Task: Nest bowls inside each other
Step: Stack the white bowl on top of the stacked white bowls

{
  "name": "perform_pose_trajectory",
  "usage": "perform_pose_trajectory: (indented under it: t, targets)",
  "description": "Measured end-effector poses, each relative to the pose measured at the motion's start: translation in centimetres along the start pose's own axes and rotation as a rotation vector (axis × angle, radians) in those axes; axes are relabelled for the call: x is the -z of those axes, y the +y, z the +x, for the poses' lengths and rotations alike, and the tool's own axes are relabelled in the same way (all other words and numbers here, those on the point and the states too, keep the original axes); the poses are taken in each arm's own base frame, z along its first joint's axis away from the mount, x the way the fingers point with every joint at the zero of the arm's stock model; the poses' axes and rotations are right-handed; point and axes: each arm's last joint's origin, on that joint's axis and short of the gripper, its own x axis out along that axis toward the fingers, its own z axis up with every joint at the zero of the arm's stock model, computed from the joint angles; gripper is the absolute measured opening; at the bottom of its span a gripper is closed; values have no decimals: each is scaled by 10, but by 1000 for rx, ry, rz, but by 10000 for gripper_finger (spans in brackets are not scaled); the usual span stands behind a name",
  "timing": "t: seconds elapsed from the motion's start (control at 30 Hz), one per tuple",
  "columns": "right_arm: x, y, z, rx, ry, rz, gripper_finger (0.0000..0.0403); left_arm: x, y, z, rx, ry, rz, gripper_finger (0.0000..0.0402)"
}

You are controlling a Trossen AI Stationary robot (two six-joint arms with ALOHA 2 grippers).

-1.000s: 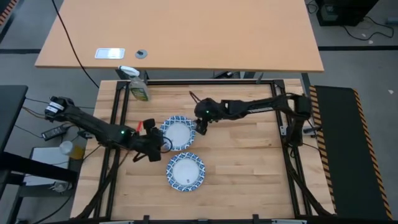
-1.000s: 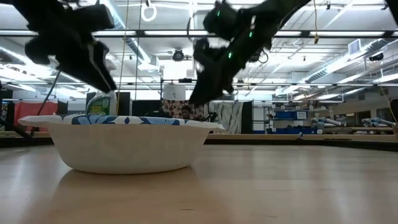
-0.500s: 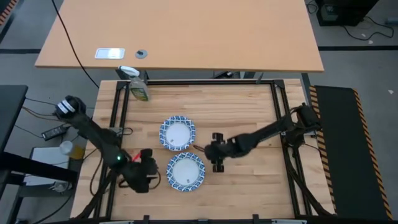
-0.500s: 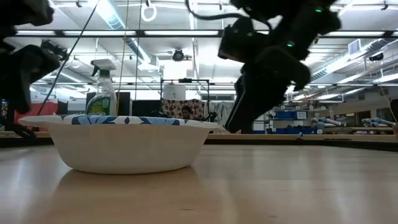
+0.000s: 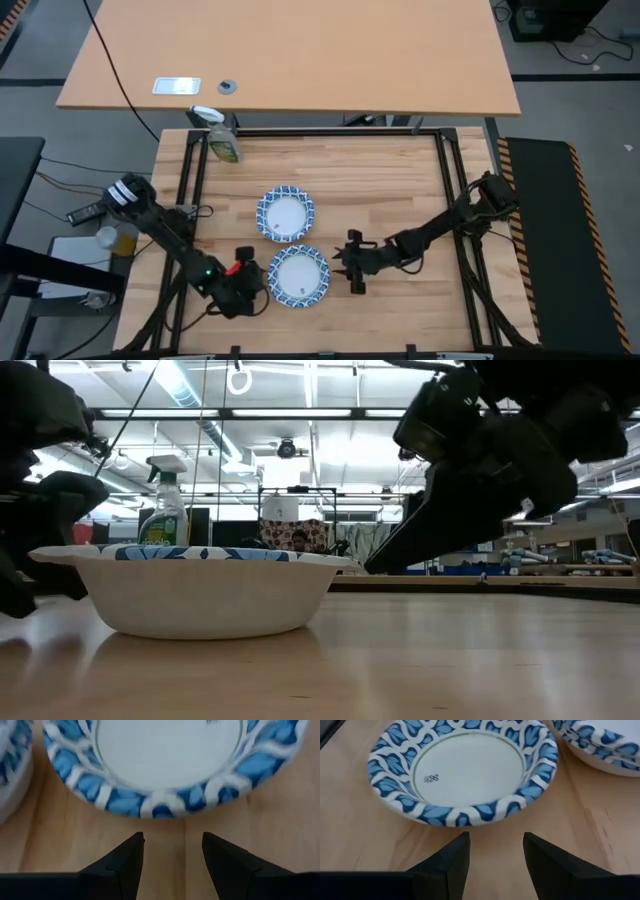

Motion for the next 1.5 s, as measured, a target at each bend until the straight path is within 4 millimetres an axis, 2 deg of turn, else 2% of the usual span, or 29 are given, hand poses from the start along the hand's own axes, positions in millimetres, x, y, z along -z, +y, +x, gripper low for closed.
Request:
perform_pose_trajectory:
  t: [0.17, 0.27, 0.37, 0.7, 0.83, 1.1, 1.3, 1.5]
  targets:
    - [6, -1, -1, 10, -77, 25, 192, 8, -4, 5, -22, -70, 0, 205]
    - [12, 0, 7, 9, -71, 18, 192, 13, -3, 8, -8, -142, -42, 205]
    - [17, 5, 15, 7, -52, 8, 192, 16, -1, 9, -19, -141, -50, 205]
    - [27, 11, 38, -17, -129, 24, 192, 9, -1, 19, -35, -195, -33, 205]
    - [21, 15, 40, -48, -137, 21, 192, 4, -4, 18, -13, -218, -17, 205]
    - [7, 25, 26, -78, -181, 10, 192, -16, -12, 7, 56, -241, -35, 205]
    - [-4, 4, 28, -67, -189, 76, 192, -27, 2, 9, 53, -163, -56, 205]
    - [-16, -13, 32, -77, -179, 115, 192, -41, 23, -15, 37, -181, -104, 205]
